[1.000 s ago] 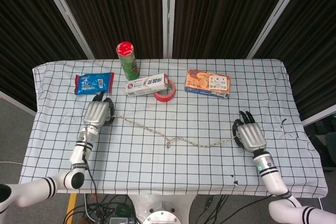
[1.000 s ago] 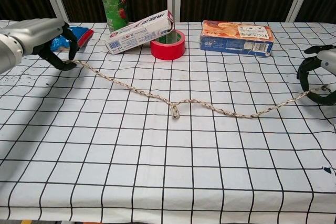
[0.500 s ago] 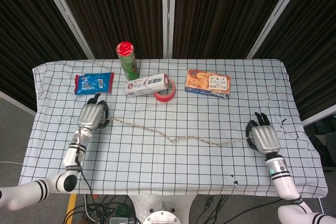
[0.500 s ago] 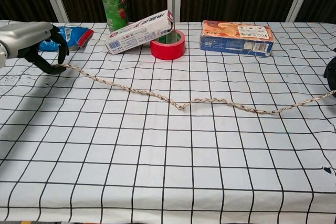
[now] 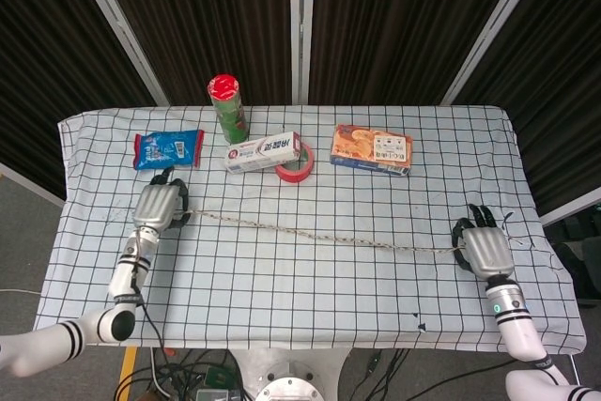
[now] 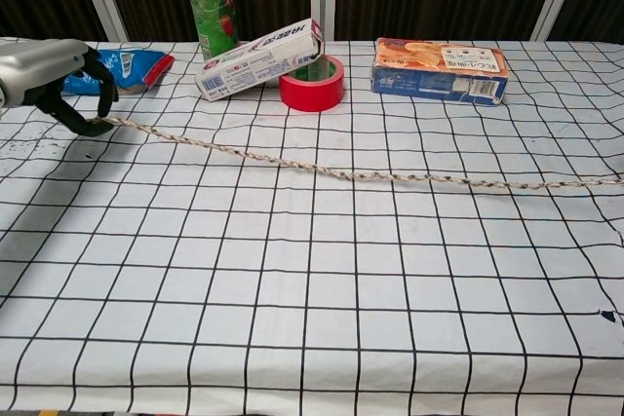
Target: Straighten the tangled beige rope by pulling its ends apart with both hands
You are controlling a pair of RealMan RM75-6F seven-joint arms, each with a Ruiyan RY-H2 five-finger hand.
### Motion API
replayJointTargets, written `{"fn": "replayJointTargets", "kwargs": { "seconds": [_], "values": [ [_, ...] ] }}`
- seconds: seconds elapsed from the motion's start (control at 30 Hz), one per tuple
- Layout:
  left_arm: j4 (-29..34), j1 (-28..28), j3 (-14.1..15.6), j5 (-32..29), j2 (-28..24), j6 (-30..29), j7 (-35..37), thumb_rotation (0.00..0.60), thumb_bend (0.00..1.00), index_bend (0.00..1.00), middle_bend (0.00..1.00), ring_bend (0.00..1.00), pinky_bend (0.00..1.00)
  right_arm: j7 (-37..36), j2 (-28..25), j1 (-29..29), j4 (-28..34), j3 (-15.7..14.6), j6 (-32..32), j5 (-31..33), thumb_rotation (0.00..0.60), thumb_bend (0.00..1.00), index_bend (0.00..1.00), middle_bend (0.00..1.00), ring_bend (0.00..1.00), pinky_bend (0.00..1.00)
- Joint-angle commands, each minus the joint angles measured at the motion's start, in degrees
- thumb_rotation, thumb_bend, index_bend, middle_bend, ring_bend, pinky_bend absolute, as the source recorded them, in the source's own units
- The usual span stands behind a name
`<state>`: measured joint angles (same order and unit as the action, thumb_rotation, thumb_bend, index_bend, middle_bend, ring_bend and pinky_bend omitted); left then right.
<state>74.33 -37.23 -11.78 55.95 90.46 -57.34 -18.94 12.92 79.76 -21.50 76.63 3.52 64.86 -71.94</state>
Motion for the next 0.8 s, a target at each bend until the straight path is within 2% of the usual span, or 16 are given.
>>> {"fn": "replayJointTargets", "kwargs": {
  "seconds": [0.03, 0.8],
  "values": [
    [0.2, 0.3, 0.2, -0.1, -0.3, -0.1, 0.1, 0.6, 0.28, 0.63, 0.31, 0.04, 0.17, -0.4, 0.0, 0.3, -0.3, 0.1, 0.2, -0.2, 0.6, 0.36, 0.67, 0.32, 0.0, 0.0],
    [-1.7, 1.2, 1.4, 0.8, 0.2, 0.9, 1.3, 0.6, 0.28, 0.63, 0.31, 0.04, 0.17, -2.0, 1.5, 1.2, -3.0, 0.0, -1.1, -1.1, 0.6, 0.36, 0.67, 0.32, 0.0, 0.0]
  ]
}}
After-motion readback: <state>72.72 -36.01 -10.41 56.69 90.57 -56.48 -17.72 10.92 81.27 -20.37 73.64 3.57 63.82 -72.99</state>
